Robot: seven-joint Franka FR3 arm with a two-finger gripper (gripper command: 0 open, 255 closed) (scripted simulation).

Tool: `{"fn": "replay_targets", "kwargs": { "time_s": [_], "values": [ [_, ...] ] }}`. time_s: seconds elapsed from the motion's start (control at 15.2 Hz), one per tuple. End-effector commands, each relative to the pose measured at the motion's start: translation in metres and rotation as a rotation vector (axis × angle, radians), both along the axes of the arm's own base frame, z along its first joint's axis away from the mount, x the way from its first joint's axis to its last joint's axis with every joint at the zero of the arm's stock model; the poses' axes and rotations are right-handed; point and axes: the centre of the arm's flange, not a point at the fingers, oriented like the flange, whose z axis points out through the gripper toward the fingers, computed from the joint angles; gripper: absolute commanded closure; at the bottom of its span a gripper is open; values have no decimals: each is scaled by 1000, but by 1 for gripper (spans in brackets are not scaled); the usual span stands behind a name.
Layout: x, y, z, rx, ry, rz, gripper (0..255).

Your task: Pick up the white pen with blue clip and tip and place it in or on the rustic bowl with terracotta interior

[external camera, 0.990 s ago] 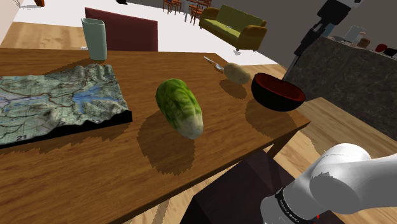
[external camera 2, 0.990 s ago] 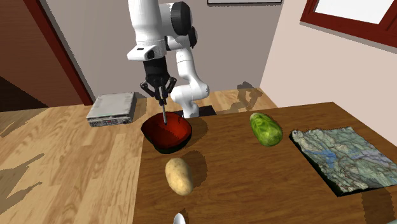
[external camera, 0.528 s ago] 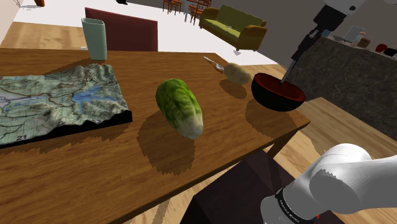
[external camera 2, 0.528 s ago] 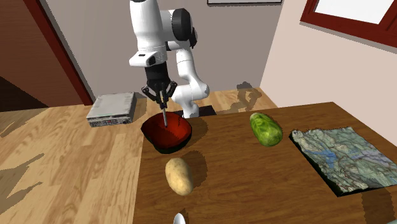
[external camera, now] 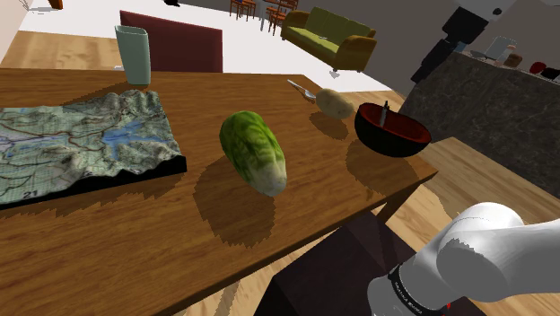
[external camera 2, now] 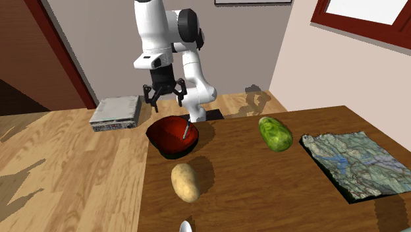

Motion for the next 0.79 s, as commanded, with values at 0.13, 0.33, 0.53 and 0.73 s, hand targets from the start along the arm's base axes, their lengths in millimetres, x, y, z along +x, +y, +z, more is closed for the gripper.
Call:
{"fn": "replay_targets", "kwargs": {
  "time_s": [0.13, 0.33, 0.53, 0.73],
  "values": [
    [-5, 0, 26, 0, 0, 0, 0],
    [-9, -1, 49, 0, 0, 0, 0],
    [-9, -1, 49, 0, 0, 0, 0],
    [-9, -1, 49, 0, 0, 0, 0]
  ]
}}
